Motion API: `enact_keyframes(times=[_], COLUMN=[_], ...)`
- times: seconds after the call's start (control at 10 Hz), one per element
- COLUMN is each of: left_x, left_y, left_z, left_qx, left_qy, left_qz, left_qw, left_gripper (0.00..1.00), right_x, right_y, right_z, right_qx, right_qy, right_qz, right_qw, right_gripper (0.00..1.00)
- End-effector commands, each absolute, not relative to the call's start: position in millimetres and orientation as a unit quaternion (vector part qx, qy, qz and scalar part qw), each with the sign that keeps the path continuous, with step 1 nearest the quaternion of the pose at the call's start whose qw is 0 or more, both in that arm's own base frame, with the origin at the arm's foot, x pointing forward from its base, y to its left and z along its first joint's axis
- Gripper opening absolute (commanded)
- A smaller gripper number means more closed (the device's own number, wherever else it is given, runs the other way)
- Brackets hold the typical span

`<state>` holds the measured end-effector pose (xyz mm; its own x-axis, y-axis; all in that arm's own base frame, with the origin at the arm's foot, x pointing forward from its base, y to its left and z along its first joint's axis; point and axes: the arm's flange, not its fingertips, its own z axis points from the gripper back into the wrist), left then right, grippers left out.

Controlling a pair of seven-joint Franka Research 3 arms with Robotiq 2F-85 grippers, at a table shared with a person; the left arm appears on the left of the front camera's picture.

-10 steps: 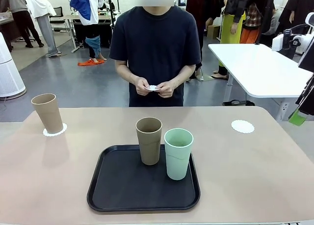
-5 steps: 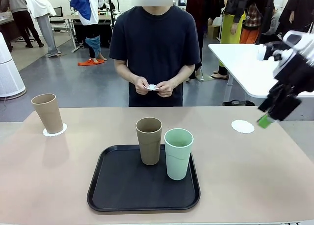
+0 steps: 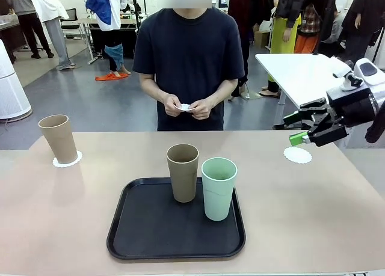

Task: Place coasters on the table and set cups on them.
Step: Take one Reusable plastic cup from the Flat Tray and place it on a coaster set by the human.

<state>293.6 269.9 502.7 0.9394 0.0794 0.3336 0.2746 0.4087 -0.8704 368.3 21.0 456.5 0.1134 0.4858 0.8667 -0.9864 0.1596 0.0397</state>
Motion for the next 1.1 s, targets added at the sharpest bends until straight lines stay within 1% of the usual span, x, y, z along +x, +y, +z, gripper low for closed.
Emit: enact_keyframes(times=[0.0,0.3,0.4,0.6,0.7,0.8,0.9,1.0], left_x=[293,293,293,293,293,293,293,293], left_y=[270,270,270,270,270,270,270,270], left_z=[507,507,507,507,507,507,507,507], left_qx=[-0.545,-0.545,-0.545,-0.545,-0.545,-0.545,-0.545,-0.545], left_qy=[-0.165,-0.165,-0.165,-0.165,-0.165,-0.165,-0.165,-0.165], left_qz=[-0.054,-0.054,-0.054,-0.054,-0.054,-0.054,-0.054,-0.054], left_qw=[0.820,0.820,0.820,0.820,0.820,0.820,0.820,0.820], left_gripper=[1.00,1.00,1.00,1.00,1.00,1.00,1.00,1.00], right_x=[370,370,368,354,352,351,356,363], right_y=[22,22,22,39,48,55,60,66], right_z=[464,464,463,420,401,380,359,343], right_qx=[0.317,0.317,0.323,0.339,0.341,0.350,0.357,0.371], right_qy=[-0.375,-0.375,-0.364,-0.405,-0.420,-0.418,-0.392,-0.383], right_qz=[0.559,0.559,0.554,0.623,0.633,0.639,0.630,0.619], right_qw=[0.668,0.668,0.675,0.577,0.554,0.543,0.568,0.577], right_gripper=[1.00,1.00,1.00,1.00,1.00,1.00,1.00,1.00])
